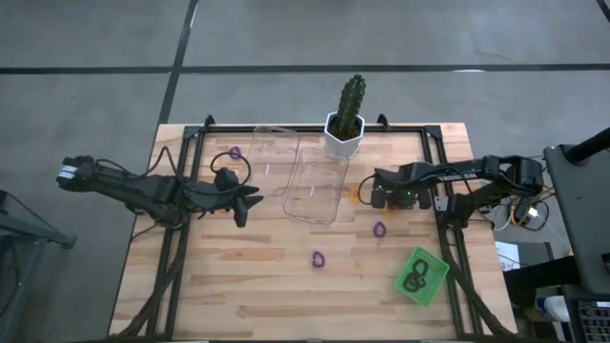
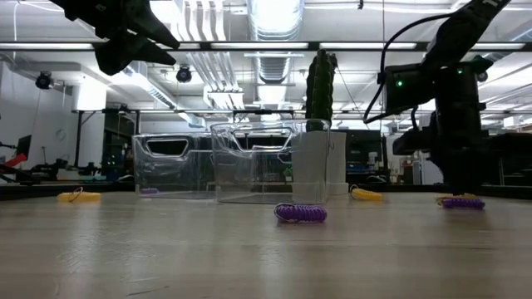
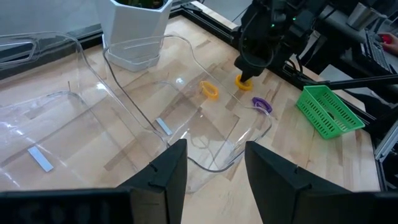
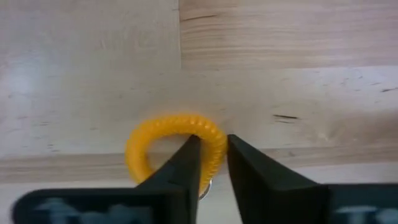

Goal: Sort spring keychains
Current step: Put the right yellow spring keychain into the left transparent bin

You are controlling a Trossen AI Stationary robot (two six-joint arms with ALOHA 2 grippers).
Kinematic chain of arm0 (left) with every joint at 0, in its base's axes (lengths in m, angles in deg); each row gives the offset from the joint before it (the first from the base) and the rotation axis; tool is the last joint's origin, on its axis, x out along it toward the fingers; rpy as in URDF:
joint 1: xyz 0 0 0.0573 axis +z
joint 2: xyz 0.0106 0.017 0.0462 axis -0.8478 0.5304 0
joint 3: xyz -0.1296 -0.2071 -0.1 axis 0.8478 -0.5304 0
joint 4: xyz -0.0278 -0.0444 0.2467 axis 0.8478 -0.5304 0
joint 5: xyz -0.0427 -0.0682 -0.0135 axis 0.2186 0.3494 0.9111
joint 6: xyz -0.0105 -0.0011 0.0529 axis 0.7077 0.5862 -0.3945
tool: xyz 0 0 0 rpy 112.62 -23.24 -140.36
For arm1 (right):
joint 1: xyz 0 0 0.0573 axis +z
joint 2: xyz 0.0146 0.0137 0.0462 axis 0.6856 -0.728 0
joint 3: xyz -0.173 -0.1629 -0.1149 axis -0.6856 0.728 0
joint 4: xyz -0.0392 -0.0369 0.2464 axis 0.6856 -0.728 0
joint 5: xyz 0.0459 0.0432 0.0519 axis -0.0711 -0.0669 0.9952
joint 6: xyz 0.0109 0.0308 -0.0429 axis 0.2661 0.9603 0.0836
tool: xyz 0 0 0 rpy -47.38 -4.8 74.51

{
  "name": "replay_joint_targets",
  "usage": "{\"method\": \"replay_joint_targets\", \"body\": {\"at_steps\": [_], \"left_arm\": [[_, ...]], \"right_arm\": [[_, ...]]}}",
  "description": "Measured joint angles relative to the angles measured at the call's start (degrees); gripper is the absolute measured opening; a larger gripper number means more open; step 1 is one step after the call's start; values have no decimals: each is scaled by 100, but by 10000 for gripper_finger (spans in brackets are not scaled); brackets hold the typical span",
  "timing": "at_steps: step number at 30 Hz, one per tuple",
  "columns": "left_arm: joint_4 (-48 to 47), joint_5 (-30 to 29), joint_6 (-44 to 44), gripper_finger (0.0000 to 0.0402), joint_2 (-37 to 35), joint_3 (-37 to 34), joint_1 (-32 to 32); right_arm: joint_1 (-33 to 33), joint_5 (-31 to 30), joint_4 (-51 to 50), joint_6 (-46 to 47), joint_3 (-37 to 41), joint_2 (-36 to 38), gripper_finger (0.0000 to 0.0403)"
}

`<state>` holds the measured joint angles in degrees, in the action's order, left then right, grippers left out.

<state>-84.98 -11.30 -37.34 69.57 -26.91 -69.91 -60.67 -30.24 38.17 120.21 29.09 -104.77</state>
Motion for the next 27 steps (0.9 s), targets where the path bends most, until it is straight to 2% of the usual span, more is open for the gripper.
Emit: {"method": "replay_joint_targets", "body": {"at_steps": [5, 16, 23, 27], "left_arm": [[0, -2, 0, 154, 0, 0, 0], [0, -2, 11, 154, 0, 0, 0], [4, -4, 17, 154, 1, 0, 0], [60, -8, 19, 154, 1, 0, 0]], "right_arm": [[1, -137, -3, -140, 24, 243, 17], [23, -89, 131, -259, -250, 1536, 17], [412, -167, 1574, -511, -628, 2284, 17], [831, -819, 2123, -666, -1051, 2161, 17]]}}
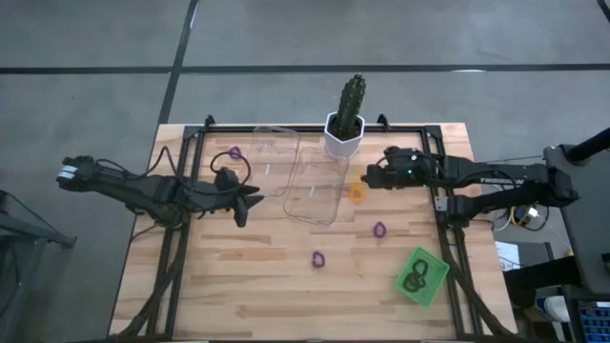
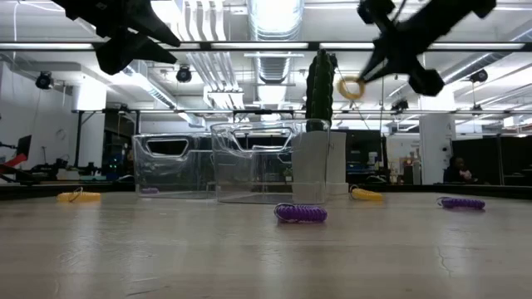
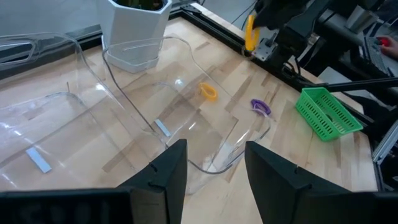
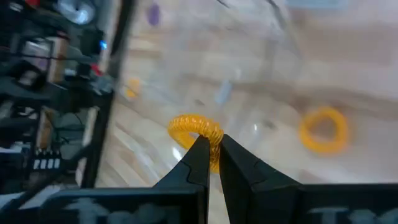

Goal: Sort spring keychains
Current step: Put the right yellow spring keychain into the left transparent bin

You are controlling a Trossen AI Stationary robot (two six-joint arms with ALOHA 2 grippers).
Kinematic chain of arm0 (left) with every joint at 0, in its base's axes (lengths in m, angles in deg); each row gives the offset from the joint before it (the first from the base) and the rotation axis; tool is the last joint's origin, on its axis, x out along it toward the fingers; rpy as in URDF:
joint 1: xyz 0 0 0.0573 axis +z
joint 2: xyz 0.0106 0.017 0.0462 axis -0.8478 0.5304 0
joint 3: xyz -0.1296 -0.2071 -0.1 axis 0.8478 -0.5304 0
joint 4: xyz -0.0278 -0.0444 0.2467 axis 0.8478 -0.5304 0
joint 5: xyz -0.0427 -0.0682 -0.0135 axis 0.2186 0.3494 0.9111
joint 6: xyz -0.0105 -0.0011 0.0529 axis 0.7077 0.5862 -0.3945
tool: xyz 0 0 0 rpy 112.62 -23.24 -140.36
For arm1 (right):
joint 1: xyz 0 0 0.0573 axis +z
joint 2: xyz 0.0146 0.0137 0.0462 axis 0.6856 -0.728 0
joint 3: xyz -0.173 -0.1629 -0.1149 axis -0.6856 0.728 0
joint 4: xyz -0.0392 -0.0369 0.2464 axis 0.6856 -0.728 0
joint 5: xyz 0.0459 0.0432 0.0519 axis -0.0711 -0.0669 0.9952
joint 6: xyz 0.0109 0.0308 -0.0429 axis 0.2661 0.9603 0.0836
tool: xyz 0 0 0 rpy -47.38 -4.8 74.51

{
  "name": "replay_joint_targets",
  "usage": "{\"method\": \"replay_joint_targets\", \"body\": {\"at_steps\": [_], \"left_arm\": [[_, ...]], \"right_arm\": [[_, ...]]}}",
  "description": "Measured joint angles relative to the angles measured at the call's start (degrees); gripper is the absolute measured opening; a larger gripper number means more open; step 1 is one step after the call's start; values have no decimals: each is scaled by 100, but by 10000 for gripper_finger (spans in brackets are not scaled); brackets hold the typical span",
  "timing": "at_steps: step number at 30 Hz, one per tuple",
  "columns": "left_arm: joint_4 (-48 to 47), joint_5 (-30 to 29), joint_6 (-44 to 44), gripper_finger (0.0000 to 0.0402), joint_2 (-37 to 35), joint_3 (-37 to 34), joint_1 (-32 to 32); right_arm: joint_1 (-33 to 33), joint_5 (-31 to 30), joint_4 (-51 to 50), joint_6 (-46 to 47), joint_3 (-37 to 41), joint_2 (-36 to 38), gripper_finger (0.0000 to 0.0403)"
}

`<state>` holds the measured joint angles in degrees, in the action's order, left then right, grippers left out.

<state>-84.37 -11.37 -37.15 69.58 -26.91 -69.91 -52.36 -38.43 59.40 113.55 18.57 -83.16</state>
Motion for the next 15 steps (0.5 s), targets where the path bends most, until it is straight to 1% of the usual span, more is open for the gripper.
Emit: {"method": "replay_joint_targets", "body": {"at_steps": [5, 9, 11, 15], "left_arm": [[261, -3, -158, 154, 0, 0, 2], [635, -1, -478, 154, 2, 2, 1], [793, 12, -678, 154, 2, 2, 0], [962, 116, -1032, 154, 15, 2, -2]], "right_arm": [[539, -999, 27, -483, -865, -761, 17], [747, -1556, 30, -1104, -1745, -1586, 17], [791, -1704, 29, -1441, -2197, -2021, 17], [841, -1735, 30, -2056, -3136, -2827, 17]]}}
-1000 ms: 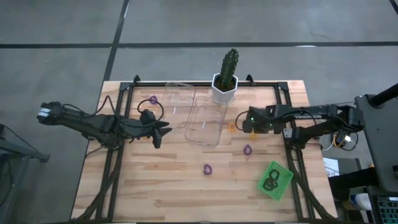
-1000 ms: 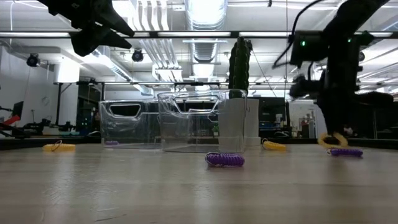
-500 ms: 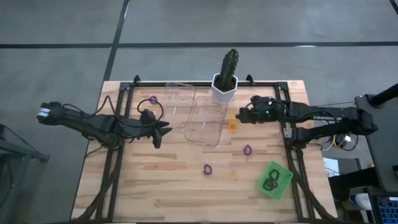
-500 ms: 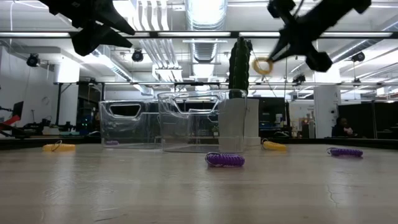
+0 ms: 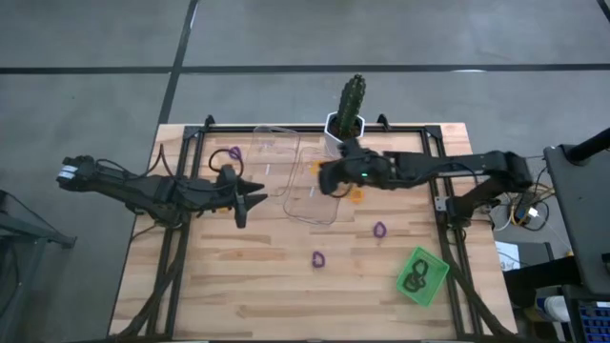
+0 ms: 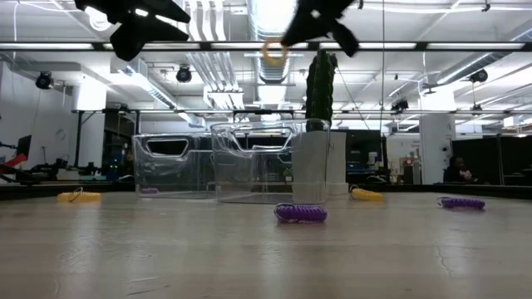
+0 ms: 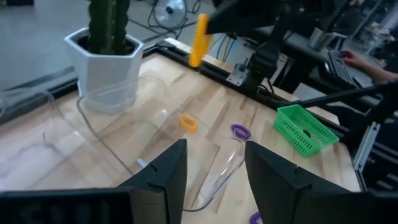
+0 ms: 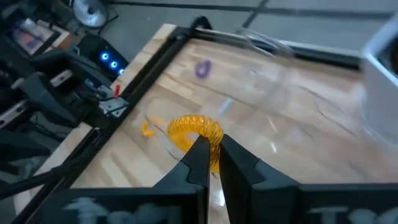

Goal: Sort spring keychains
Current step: Put the right yellow spring keychain into the left transparent bin

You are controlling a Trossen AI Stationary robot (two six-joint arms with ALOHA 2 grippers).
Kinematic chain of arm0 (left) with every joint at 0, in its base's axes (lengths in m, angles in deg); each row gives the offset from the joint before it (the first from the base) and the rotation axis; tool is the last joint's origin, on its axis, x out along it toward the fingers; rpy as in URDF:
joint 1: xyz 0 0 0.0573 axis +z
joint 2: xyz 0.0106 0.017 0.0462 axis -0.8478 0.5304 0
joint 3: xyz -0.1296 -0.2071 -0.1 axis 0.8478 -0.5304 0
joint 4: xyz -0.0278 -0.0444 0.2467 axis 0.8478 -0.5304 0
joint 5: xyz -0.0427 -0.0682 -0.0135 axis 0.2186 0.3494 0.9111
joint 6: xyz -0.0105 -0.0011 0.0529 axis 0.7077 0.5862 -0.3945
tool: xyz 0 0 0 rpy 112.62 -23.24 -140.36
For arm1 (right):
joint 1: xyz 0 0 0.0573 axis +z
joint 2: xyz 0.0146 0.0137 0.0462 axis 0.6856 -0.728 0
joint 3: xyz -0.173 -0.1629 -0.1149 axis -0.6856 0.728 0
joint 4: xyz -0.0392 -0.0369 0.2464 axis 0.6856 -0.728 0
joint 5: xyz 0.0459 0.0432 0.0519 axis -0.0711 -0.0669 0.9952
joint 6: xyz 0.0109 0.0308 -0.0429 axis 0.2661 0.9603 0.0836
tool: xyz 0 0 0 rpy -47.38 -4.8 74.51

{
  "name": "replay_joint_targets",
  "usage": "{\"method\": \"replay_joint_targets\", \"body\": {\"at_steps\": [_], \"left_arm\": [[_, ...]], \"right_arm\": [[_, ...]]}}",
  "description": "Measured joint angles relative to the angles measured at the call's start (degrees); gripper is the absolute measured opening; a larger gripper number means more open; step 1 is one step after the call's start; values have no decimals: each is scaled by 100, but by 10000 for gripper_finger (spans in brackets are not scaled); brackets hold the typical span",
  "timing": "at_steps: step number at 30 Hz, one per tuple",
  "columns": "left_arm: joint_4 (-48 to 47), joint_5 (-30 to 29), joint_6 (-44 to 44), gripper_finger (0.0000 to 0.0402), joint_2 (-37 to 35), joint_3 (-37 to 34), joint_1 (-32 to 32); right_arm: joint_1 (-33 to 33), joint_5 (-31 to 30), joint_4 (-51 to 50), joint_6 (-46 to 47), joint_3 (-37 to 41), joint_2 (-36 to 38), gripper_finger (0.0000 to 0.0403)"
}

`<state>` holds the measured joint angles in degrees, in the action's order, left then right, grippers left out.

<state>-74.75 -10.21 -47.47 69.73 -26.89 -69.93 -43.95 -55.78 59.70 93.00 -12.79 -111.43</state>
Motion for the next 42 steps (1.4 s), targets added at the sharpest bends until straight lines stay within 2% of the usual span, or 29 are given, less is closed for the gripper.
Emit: {"method": "replay_joint_targets", "body": {"at_steps": [8, 15, 32, 42], "left_arm": [[-2, 12, -749, 154, 0, 0, -2], [6, -266, -927, 154, 0, 0, -2], [872, -327, -1270, 154, 125, 0, 28], [949, -553, -950, 144, 524, 0, 65]], "right_arm": [[276, 11, -12, -935, -1674, -1319, 17], [427, 49, -51, -1169, -2443, -1937, 17], [533, 90, -32, -1095, -2643, -2105, 17], [595, 118, -44, -1014, -2643, -2107, 17]]}}
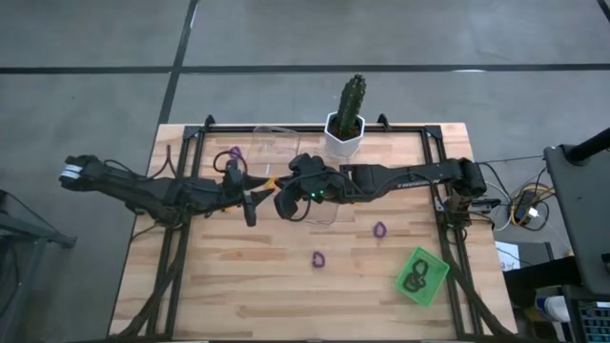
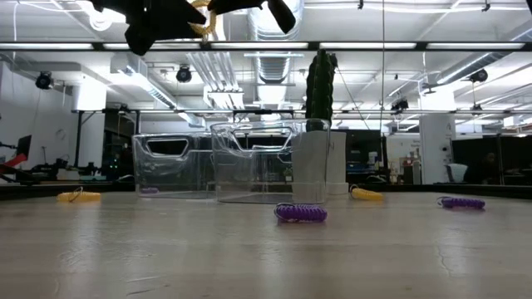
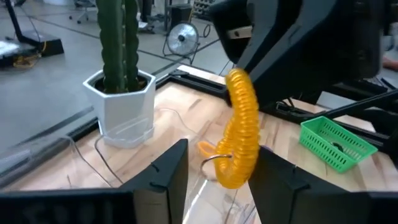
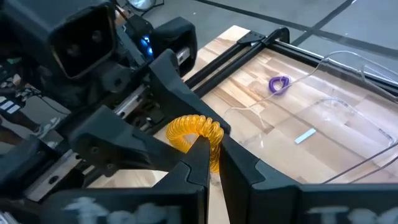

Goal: Sort spring keychains
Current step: Put the right yellow spring keychain into the left transparent bin

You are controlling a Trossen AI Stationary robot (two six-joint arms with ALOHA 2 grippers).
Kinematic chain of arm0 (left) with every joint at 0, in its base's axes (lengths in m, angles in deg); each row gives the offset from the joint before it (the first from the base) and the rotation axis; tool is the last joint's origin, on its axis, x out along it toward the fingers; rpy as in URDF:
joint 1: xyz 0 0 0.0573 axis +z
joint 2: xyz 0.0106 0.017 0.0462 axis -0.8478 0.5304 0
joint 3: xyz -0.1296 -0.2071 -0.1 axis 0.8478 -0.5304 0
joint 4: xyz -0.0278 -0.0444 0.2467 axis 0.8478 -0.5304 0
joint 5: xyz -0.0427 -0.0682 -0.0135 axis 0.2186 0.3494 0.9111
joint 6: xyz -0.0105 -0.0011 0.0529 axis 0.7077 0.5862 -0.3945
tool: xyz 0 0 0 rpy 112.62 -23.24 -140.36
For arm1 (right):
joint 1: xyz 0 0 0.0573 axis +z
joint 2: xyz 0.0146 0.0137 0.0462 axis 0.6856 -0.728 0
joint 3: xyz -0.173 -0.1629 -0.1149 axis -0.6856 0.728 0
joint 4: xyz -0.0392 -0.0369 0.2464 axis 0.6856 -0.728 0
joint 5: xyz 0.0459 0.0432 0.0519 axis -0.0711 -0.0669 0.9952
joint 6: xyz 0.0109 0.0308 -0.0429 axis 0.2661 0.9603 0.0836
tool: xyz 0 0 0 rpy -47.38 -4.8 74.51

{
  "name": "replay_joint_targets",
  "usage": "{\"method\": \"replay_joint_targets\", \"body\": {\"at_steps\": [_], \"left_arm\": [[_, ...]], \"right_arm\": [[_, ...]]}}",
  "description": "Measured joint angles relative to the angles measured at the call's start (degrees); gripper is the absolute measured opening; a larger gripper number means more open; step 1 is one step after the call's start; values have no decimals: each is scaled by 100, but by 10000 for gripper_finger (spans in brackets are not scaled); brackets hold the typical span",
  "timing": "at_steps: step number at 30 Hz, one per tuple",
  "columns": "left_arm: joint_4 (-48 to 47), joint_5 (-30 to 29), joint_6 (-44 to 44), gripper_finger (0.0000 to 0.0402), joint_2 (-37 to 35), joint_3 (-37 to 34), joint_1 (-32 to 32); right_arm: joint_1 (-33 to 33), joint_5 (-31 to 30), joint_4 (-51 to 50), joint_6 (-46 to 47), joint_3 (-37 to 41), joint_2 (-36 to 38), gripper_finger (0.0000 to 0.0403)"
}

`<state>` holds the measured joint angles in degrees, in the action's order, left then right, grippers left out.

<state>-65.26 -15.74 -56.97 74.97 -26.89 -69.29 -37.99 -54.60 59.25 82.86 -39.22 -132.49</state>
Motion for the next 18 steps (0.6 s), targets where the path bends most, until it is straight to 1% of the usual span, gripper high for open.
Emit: {"method": "replay_joint_targets", "body": {"at_steps": [3, 8, 13, 18], "left_arm": [[-2, -4, 146, 114, 40, 0, 22], [2, -6, 180, 26, 40, 0, 36], [2, -6, 221, 22, 40, 0, 36], [-6, -4, 237, 22, 26, 0, 36]], "right_arm": [[10, 0, 1, 40, 0, 0, 17], [10, 127, -3, 58, 0, 0, 17], [21, 171, -3, -134, 0, 0, 23], [10, 682, -14, -542, 2, 0, 52]]}}
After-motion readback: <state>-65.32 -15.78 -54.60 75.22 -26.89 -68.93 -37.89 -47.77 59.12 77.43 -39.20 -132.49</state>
